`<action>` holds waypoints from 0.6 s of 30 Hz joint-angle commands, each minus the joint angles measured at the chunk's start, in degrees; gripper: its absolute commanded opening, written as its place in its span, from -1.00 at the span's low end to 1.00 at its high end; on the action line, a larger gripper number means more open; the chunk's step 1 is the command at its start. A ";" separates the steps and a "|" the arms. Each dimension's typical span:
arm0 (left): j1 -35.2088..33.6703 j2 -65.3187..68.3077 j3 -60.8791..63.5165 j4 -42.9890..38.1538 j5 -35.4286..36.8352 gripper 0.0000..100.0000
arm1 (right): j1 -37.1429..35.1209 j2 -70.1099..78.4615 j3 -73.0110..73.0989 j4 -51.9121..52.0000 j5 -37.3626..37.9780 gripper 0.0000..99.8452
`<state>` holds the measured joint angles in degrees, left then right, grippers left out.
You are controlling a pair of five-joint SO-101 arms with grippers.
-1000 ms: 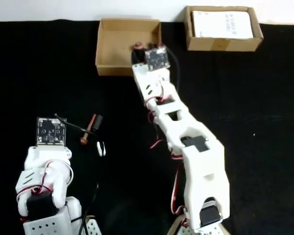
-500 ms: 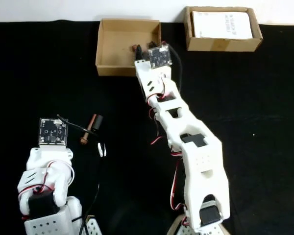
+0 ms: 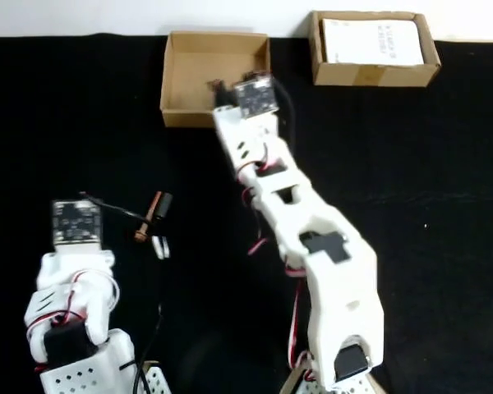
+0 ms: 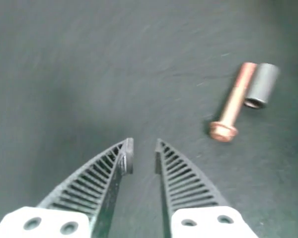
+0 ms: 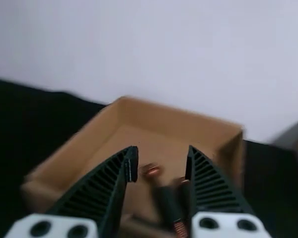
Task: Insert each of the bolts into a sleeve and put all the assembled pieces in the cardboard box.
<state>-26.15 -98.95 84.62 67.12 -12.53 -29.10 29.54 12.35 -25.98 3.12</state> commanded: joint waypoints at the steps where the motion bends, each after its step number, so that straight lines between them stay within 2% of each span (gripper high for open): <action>1: -6.02 0.22 0.92 -0.53 1.41 -0.75 | -3.82 -17.80 10.24 10.68 0.09 -0.71; 3: -7.96 0.22 1.89 -0.44 1.41 -0.75 | -6.20 -25.01 14.73 20.18 -2.55 -0.71; 5: -8.40 0.22 2.15 -0.44 1.41 -0.74 | -8.31 -30.55 15.69 30.64 -8.79 -0.71; 9: -8.48 0.22 1.01 0.97 1.41 -0.74 | -12.09 -33.01 6.90 50.86 -20.48 -0.71; 14: -8.57 0.84 -1.54 2.64 1.32 -0.74 | -15.96 -23.08 -11.65 69.85 -27.34 -0.71; 18: -8.66 11.30 -6.73 2.55 1.23 -0.74 | -17.45 -9.36 -27.91 82.07 -30.68 -0.71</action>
<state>-33.98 -94.73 83.03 69.76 -11.56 -45.71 12.84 -2.24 47.87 -25.45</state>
